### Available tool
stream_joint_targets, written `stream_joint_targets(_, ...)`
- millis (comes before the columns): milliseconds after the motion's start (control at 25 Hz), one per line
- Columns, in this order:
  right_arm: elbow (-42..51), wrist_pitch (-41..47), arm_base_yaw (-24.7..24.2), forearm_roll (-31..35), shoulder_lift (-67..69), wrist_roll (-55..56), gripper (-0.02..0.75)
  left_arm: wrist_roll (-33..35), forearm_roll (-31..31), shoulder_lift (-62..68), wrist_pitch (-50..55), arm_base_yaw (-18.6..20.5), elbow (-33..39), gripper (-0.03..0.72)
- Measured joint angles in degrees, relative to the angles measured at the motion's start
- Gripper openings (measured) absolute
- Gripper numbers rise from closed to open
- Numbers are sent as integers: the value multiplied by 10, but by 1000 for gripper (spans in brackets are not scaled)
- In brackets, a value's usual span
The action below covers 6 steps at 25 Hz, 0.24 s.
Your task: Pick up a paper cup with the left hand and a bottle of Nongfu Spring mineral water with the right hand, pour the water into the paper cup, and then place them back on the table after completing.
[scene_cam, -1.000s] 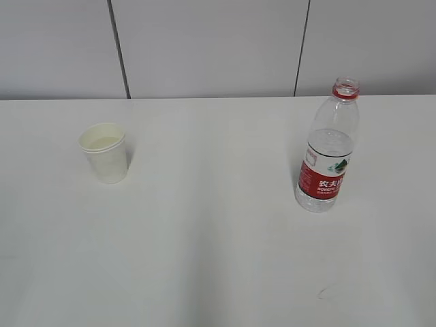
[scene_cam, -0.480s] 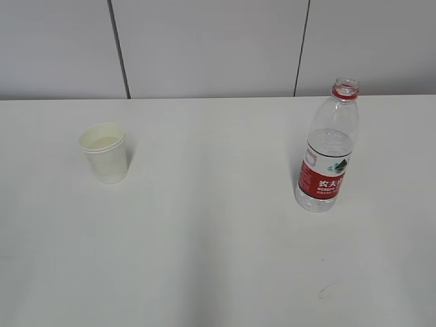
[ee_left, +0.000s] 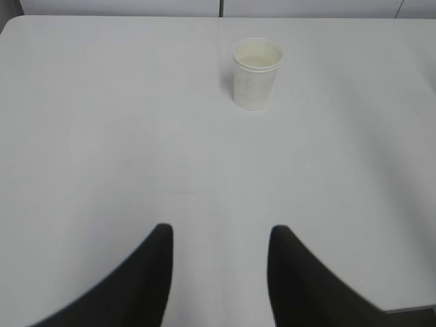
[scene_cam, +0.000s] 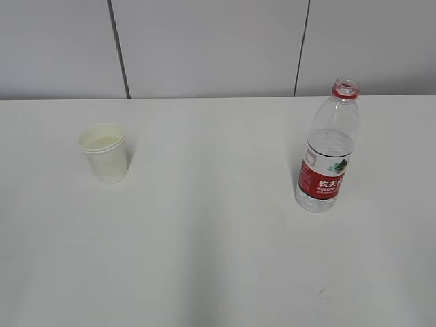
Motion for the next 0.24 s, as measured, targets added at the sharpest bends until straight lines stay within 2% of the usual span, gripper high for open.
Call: stream_joint_targets(240,0,0,0,0,0,0,587,0,0,0,0,0,0,298)
